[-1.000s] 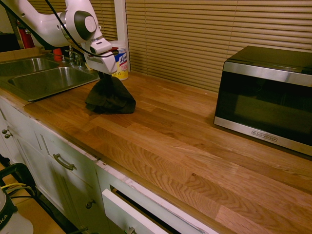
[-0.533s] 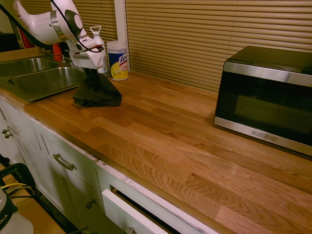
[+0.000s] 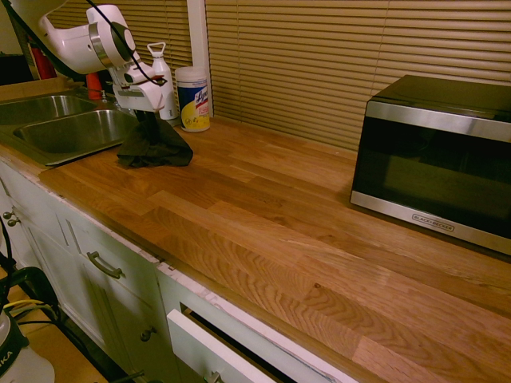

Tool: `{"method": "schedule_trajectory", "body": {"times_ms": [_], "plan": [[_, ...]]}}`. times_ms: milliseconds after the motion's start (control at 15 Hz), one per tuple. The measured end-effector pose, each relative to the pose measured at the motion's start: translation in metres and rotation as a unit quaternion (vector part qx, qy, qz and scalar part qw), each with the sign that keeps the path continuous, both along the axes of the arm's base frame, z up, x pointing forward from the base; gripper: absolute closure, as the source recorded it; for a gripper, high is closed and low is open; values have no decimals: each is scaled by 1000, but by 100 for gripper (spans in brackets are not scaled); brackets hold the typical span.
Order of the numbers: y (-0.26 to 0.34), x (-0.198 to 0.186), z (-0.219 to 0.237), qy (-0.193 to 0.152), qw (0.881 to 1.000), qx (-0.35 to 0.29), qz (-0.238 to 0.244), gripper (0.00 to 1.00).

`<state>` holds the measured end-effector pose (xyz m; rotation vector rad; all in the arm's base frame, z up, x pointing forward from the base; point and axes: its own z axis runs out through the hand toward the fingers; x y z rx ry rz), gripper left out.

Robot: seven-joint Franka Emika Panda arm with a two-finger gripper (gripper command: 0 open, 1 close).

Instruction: Clear the spill

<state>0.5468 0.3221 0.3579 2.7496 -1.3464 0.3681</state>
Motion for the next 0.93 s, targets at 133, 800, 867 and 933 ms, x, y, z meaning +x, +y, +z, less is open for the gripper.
{"method": "schedule_trajectory", "body": {"times_ms": [133, 800, 867, 933], "plan": [[3, 3, -1, 1, 1000, -1, 0, 0], [7, 4, 15, 0, 1000, 0, -5, 0], [8, 1, 25, -3, 1000, -1, -5, 0], [9, -3, 37, -7, 1000, 0, -6, 0]]}}
